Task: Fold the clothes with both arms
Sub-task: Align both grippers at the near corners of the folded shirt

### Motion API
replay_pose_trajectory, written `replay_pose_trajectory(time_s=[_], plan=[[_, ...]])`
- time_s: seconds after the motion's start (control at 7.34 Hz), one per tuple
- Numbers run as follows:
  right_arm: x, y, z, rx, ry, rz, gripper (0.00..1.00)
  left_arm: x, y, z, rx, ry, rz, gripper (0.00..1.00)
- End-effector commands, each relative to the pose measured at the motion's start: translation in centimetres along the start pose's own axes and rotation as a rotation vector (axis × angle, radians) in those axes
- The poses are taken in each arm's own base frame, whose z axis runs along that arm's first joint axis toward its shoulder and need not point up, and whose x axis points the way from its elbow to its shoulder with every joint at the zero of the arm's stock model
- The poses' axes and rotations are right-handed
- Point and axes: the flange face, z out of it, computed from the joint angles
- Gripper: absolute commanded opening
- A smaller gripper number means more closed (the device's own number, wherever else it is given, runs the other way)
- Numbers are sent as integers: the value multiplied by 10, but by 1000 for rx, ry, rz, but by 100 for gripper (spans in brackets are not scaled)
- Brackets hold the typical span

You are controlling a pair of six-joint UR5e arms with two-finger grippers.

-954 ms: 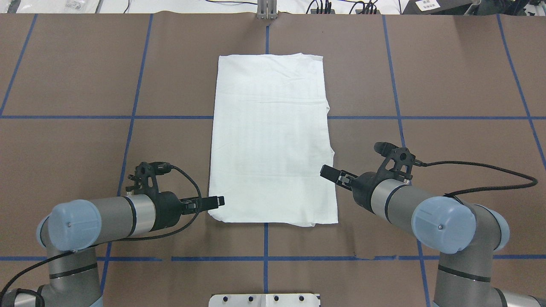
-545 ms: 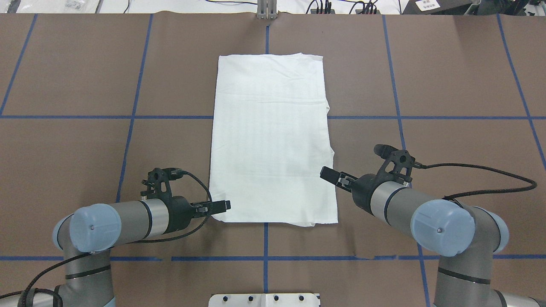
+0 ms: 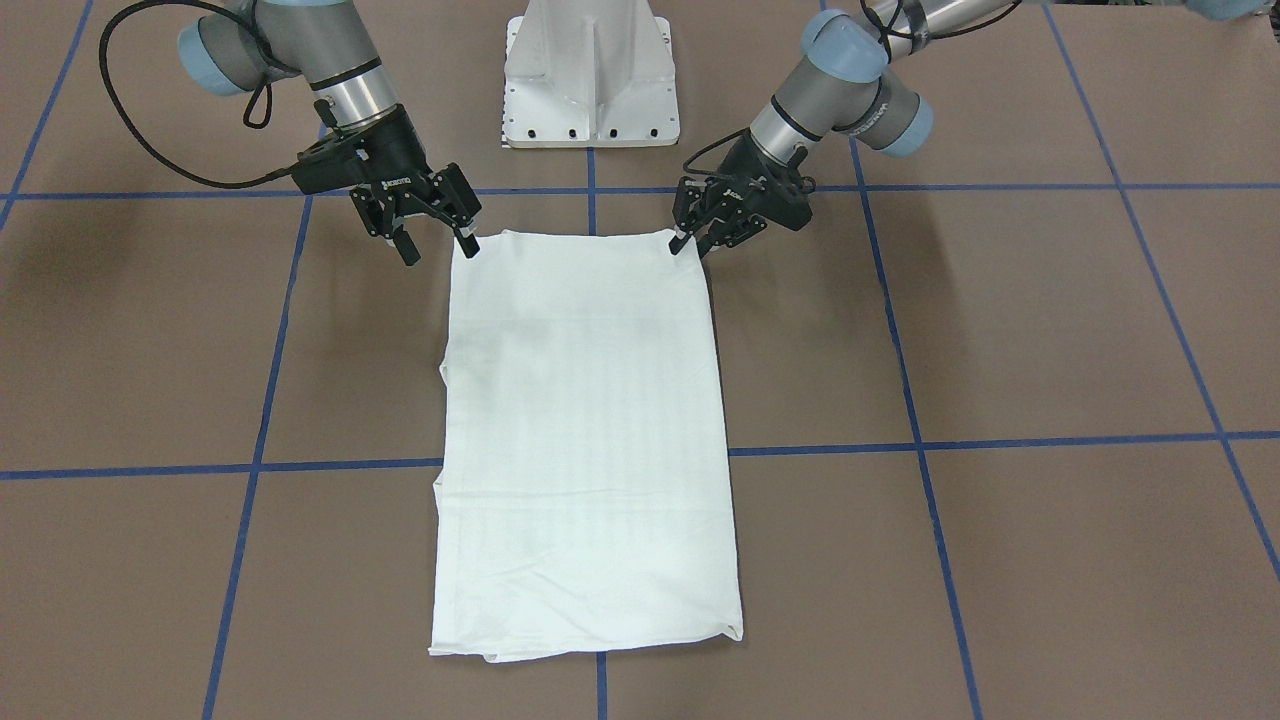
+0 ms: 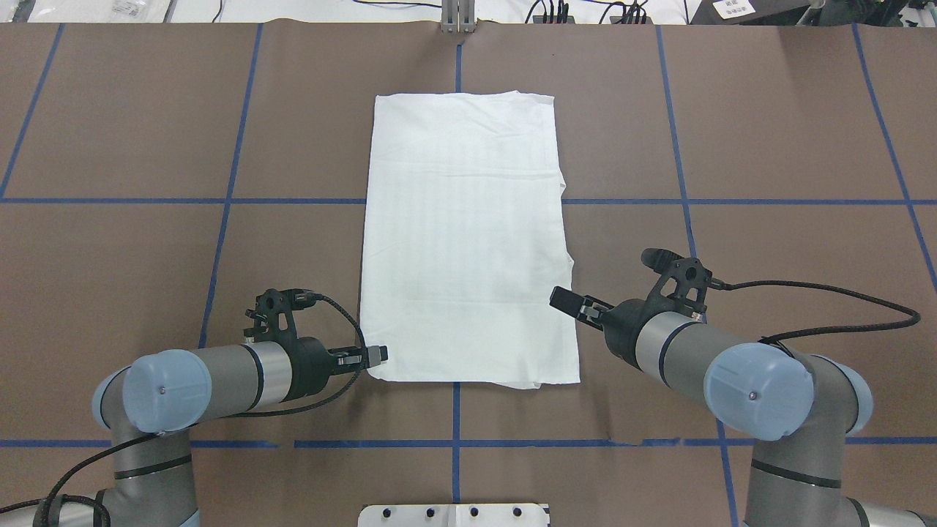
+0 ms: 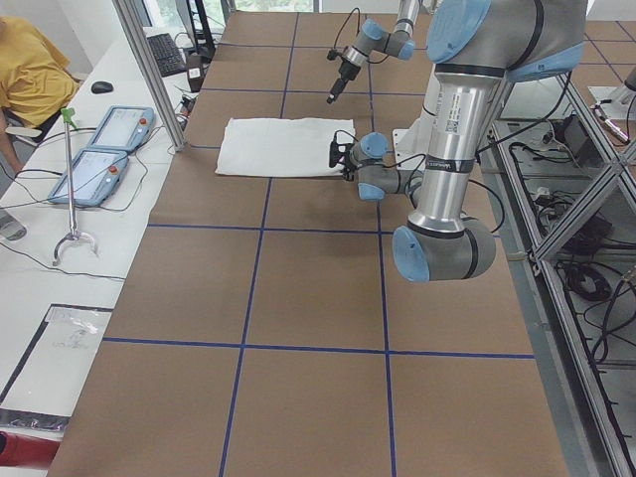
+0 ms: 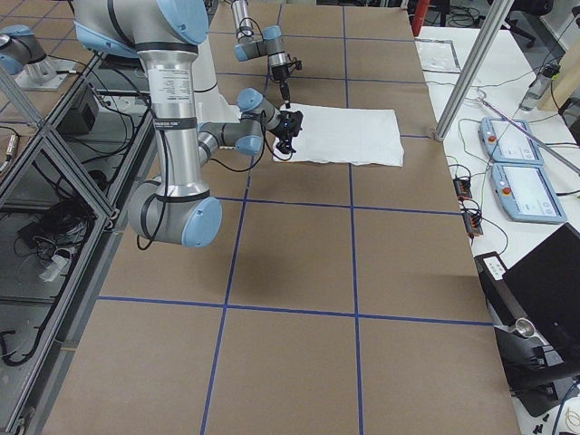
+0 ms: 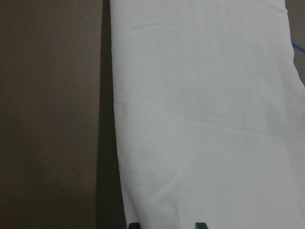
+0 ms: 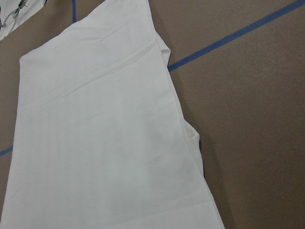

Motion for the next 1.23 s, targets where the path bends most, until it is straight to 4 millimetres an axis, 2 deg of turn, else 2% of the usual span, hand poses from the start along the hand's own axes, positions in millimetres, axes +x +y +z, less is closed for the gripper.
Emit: replay_pose_trajectory(time_s=[0.0, 0.27, 0.55, 0.68, 0.82, 0.95, 1.09], plan=[[0, 0, 0, 0, 0, 0, 100, 1, 0, 1, -3, -27, 2, 57], [0, 2, 1, -1, 2, 0, 100, 1, 0, 1, -3, -27, 2, 58], [5, 6, 8, -3, 21, 13, 96, 3, 0, 0, -2, -24, 0, 48], [11, 10, 13, -4, 37, 60, 94, 5, 0, -1, -2, -18, 0, 32], [16, 12, 19, -1, 50, 98, 92, 6, -1, -2, 0, -15, 0, 5], [11, 16, 21, -4, 46, 207, 86, 5, -2, -2, 1, -16, 0, 0], [10, 26, 23, -13, 66, 288, 80, 5, -2, -2, 1, -16, 0, 0]])
